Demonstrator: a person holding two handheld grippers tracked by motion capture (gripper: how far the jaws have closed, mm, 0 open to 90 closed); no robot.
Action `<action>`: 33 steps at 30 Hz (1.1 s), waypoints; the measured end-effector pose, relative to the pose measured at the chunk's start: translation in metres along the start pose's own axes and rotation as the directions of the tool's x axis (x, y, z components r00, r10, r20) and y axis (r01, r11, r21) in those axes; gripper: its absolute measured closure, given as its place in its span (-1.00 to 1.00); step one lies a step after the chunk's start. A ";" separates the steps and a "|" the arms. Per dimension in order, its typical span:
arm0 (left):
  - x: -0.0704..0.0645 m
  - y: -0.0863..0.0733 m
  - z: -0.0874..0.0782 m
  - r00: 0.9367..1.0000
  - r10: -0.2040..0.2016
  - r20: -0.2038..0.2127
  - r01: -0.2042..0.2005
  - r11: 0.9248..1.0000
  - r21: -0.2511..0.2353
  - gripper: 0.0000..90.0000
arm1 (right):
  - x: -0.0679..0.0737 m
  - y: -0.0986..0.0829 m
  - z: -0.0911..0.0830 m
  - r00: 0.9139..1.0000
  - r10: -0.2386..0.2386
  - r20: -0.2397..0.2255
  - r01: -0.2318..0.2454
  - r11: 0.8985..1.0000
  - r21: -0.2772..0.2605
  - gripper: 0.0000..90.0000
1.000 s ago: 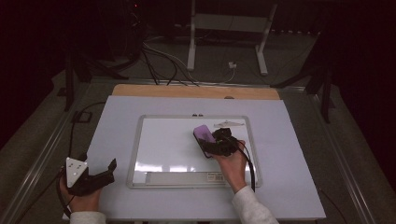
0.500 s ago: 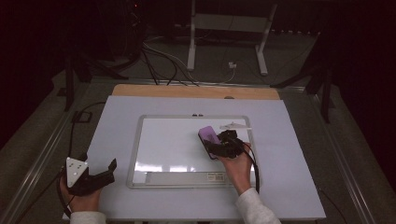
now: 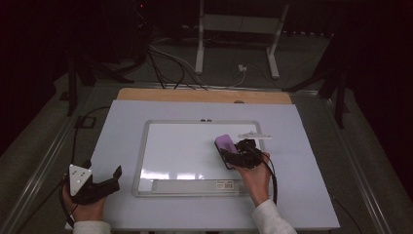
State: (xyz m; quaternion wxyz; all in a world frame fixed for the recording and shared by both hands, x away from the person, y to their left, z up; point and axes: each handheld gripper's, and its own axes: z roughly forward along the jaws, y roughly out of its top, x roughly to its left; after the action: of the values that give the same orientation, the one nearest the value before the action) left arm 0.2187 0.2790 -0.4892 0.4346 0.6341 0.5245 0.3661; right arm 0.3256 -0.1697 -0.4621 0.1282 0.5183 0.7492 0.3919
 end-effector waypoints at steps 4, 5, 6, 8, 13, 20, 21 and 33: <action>0.000 0.000 0.000 1.000 -0.001 0.000 0.001 1.000 0.000 -0.99 | -0.007 -0.003 -0.004 1.000 0.009 0.017 -0.009 1.000 0.001 -0.09; 0.000 0.000 0.000 1.000 0.000 0.000 0.000 1.000 0.000 -0.99 | -0.009 -0.004 -0.005 1.000 0.012 0.019 -0.012 1.000 0.000 -0.09; 0.000 0.000 0.000 1.000 0.000 0.000 0.000 1.000 0.000 -0.99 | -0.011 -0.005 -0.007 1.000 0.016 0.024 -0.016 1.000 0.002 -0.09; 0.000 0.000 0.000 1.000 0.000 0.000 0.000 1.000 0.000 -0.99 | -0.014 -0.007 -0.008 0.999 0.018 0.031 -0.019 1.000 0.004 -0.09; 0.000 0.000 0.000 1.000 0.000 0.000 0.000 1.000 0.001 -0.99 | -0.020 -0.014 -0.010 0.999 0.031 0.045 -0.031 0.999 0.016 -0.09; 0.000 0.000 0.000 1.000 -0.003 0.002 0.003 1.000 -0.001 -0.99 | -0.029 -0.029 -0.019 0.997 0.049 0.056 -0.050 0.998 0.031 -0.09; 0.000 0.000 0.000 1.000 -0.003 0.003 0.003 1.000 0.001 -0.99 | -0.030 -0.032 -0.020 0.997 0.052 0.058 -0.054 0.998 0.035 -0.09; 0.000 0.000 0.001 1.000 -0.003 0.003 0.003 1.000 0.001 -0.99 | -0.036 -0.050 -0.024 0.995 0.051 0.082 -0.058 0.994 0.094 -0.09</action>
State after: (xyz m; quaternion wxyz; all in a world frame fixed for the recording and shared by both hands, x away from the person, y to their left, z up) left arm 0.2192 0.2789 -0.4898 0.4355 0.6340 0.5252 0.3640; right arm 0.2927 -0.2202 -0.4898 0.1220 0.5593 0.7470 0.3380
